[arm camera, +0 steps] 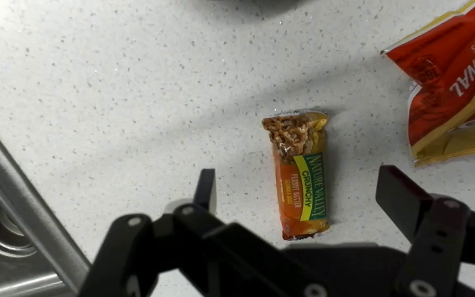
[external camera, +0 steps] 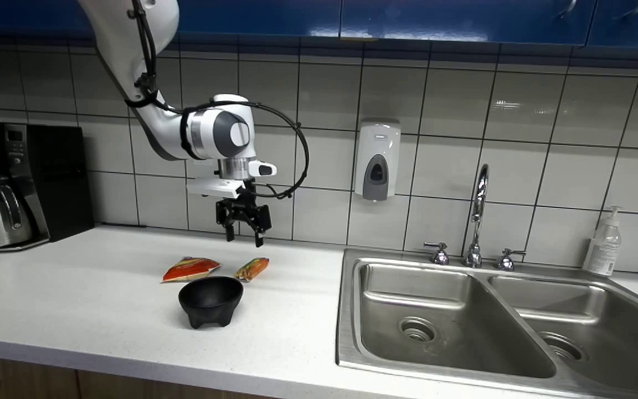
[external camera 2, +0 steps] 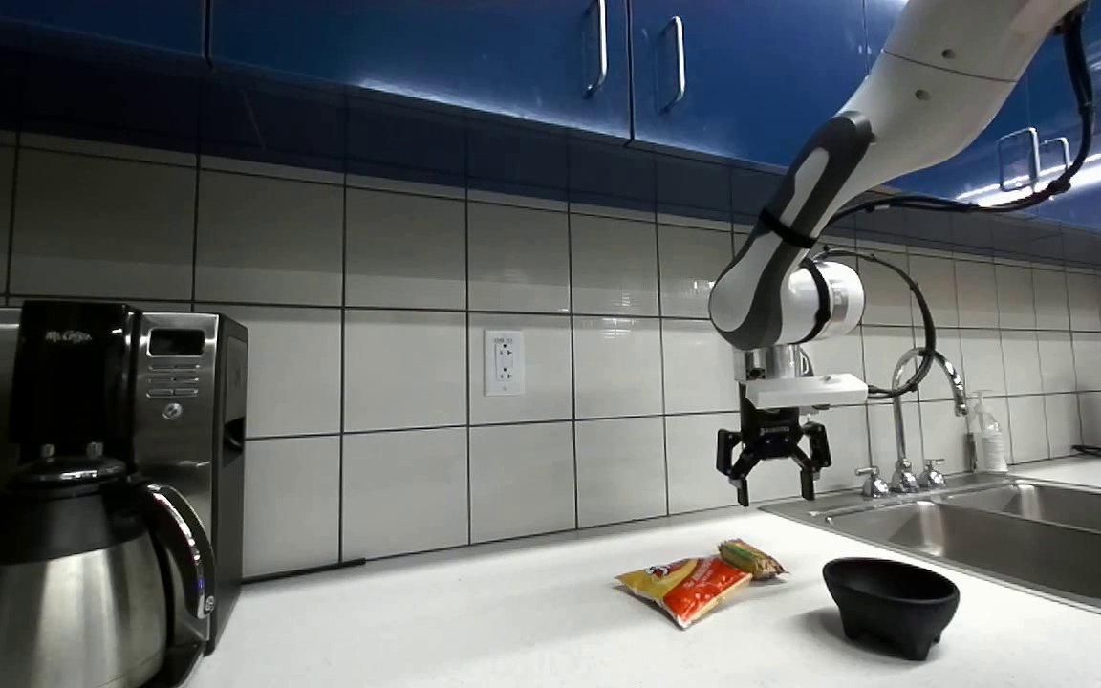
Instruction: Put the chocolate bar inside the bowl
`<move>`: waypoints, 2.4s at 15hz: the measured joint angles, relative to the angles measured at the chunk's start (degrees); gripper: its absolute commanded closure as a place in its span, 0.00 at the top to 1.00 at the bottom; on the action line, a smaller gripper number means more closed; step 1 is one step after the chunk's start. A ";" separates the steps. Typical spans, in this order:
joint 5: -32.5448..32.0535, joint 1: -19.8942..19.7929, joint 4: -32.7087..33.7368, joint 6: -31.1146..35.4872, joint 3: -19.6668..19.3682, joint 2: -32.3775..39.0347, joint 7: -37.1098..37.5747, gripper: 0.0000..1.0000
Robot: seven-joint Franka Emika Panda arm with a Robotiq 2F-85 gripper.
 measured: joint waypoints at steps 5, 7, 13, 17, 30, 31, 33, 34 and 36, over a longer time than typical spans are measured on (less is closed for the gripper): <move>0.00 0.99 2.59 0.00 -0.65 3.91 0.56 1.00; 0.00 1.34 3.42 0.00 -0.66 5.26 0.72 1.00; 0.00 1.97 6.09 0.00 -0.86 8.90 0.98 1.00; 0.01 1.98 8.77 0.00 -1.01 11.73 0.99 1.00; 0.26 1.99 15.31 -0.01 -1.40 18.57 1.00 0.33; 0.26 1.99 15.52 -0.01 -1.40 18.74 1.00 0.27; 0.26 1.99 15.76 -0.01 -1.40 18.83 1.00 0.18; 0.26 2.00 15.84 -0.01 -1.40 18.84 1.00 0.18; 0.26 1.99 15.86 -0.01 -1.41 18.84 1.00 0.18</move>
